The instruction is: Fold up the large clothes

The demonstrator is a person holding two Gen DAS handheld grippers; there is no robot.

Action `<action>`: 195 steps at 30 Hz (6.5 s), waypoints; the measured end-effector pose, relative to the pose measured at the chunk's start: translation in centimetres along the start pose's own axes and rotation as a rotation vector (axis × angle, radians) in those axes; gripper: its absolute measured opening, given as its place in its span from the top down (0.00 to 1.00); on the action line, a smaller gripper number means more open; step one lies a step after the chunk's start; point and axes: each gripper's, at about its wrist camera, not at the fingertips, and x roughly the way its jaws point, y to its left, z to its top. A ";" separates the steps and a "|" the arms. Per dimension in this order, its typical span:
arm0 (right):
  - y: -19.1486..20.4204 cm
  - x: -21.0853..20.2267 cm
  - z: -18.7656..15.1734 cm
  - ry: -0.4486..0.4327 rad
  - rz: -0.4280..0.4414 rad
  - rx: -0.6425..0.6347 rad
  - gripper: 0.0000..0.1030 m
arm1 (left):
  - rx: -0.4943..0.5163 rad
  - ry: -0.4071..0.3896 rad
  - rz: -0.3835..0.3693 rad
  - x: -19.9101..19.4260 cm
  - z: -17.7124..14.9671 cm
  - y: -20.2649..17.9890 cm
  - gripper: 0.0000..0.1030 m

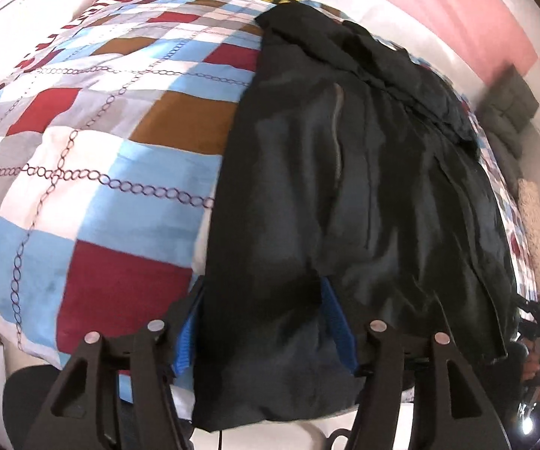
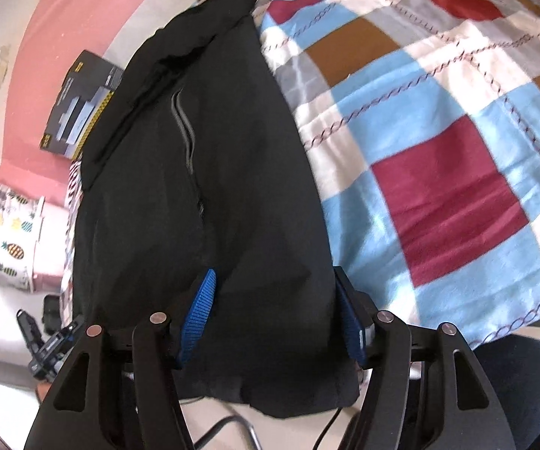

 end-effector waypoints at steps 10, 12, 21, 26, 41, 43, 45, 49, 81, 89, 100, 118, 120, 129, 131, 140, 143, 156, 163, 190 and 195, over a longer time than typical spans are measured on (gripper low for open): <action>-0.4 0.8 0.9 0.004 0.032 0.020 0.40 | -0.030 -0.004 -0.010 1.0 0.4 0.0 0.41; 0.1 1.0 0.2 0.054 0.049 -0.006 0.40 | 0.003 -0.013 0.014 0.9 0.0 -0.4 0.48; 2.3 -0.1 -0.5 0.092 0.132 -0.050 0.76 | -0.003 -0.033 -0.019 -1.4 0.7 -1.2 0.84; 4.5 -3.1 -0.5 0.002 0.249 -0.093 0.77 | -0.015 -0.120 -0.118 -5.3 1.8 -1.9 0.85; 7.3 -9.2 1.6 -0.212 0.445 -0.052 0.80 | -0.063 -0.299 -0.314 -12.3 6.3 -2.9 0.86; 6.9 -9.9 2.6 -0.241 0.455 -0.038 0.80 | -0.091 -0.317 -0.317 -12.5 7.4 -2.0 0.86; 6.7 -10.5 3.9 -0.270 0.471 -0.019 0.80 | -0.127 -0.333 -0.330 -12.6 8.5 -1.0 0.86; 7.7 -11.3 6.0 -0.308 0.487 -0.027 0.80 | -0.135 -0.371 -0.340 -12.9 11.0 -0.9 0.86; 12.4 7.0 35.8 -0.265 0.276 0.083 0.79 | -0.156 -0.261 -0.127 8.3 41.2 -5.6 0.85; 10.1 13.0 38.1 -0.182 0.246 0.166 0.65 | -0.151 -0.177 -0.058 15.7 42.6 -5.4 0.78; 11.3 4.4 37.6 -0.410 0.284 -0.008 0.31 | -0.250 -0.326 -0.287 7.8 43.2 -1.8 0.21; 12.9 11.1 38.2 -0.339 -0.015 -0.191 0.85 | -0.033 -0.257 -0.015 15.2 42.9 -5.2 0.82; 11.6 13.0 38.9 -0.298 -0.039 -0.139 0.85 | -0.061 -0.236 -0.003 16.9 43.2 -4.8 0.82; 10.5 17.4 38.8 -0.269 -0.131 -0.148 0.78 | -0.066 -0.253 0.056 20.5 42.3 -4.3 0.73; 10.7 17.5 38.8 -0.265 -0.148 -0.149 0.75 | -0.069 -0.248 0.069 20.6 42.4 -4.4 0.67; 11.8 11.3 36.0 -0.347 -0.142 -0.189 0.58 | -0.088 -0.291 0.073 14.4 41.0 -3.5 0.61; 11.9 8.9 32.6 -0.357 -0.097 -0.223 0.58 | -0.073 -0.323 0.041 11.4 38.6 -3.1 0.61; 5.5 8.9 23.4 -0.239 -0.117 -0.121 0.28 | -0.174 -0.190 -0.012 10.1 29.0 0.5 0.43; 3.6 7.8 18.3 -0.221 -0.034 -0.031 0.28 | -0.178 -0.133 -0.041 8.0 22.7 -0.1 0.44; 1.4 8.2 20.4 -0.216 0.092 0.015 0.26 | -0.139 -0.136 -0.069 9.3 27.4 -0.5 0.36; 1.0 10.7 22.5 -0.187 0.158 0.028 0.22 | -0.156 -0.110 -0.114 12.3 29.4 -0.5 0.25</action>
